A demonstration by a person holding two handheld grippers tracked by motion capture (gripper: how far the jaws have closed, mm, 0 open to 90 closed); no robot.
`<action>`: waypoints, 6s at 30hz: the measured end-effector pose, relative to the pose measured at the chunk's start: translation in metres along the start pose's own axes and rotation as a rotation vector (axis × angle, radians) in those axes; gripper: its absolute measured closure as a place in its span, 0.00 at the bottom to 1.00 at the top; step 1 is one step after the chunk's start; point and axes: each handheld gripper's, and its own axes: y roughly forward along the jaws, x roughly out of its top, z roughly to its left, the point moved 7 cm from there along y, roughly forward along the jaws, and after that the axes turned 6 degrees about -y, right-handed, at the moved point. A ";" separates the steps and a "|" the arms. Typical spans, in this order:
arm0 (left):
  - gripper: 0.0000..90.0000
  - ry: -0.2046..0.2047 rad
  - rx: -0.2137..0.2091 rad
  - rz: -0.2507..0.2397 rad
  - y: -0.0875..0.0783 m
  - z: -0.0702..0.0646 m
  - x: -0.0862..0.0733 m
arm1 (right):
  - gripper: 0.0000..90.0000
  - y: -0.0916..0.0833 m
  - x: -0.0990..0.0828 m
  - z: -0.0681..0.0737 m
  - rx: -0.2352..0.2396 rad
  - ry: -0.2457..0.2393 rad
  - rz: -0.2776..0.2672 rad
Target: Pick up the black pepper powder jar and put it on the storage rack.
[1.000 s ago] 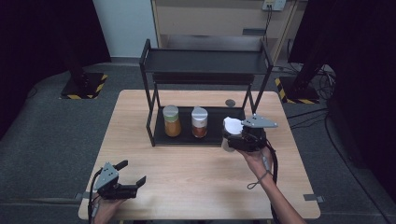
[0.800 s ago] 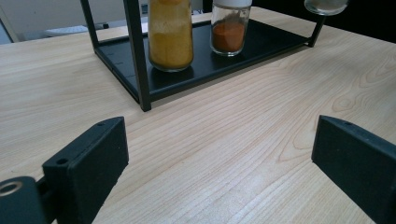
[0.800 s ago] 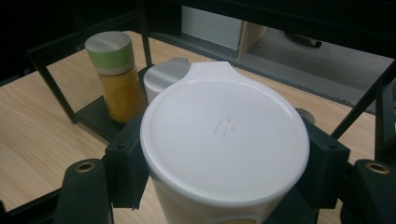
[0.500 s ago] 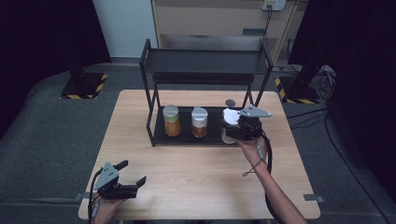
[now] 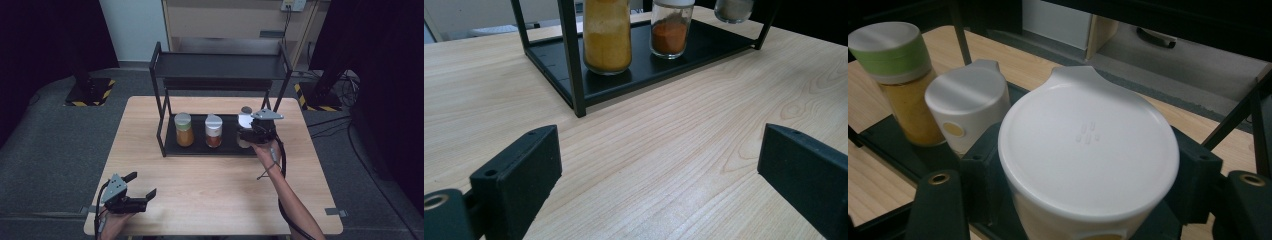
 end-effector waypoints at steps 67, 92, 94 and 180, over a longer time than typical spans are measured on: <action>0.04 0.001 0.003 0.014 0.002 0.000 0.000 | 0.15 0.041 -0.036 -0.006 -0.023 -0.006 -0.027; 0.04 0.002 -0.003 0.015 0.002 0.000 0.001 | 0.15 -0.015 0.004 -0.010 0.091 -0.058 -0.138; 0.04 0.002 -0.002 0.017 0.003 0.000 0.001 | 0.15 -0.020 0.005 -0.009 0.115 -0.059 -0.142; 0.04 0.002 -0.004 0.015 0.002 -0.001 0.000 | 0.13 -0.191 -0.107 0.003 0.140 -0.009 -0.209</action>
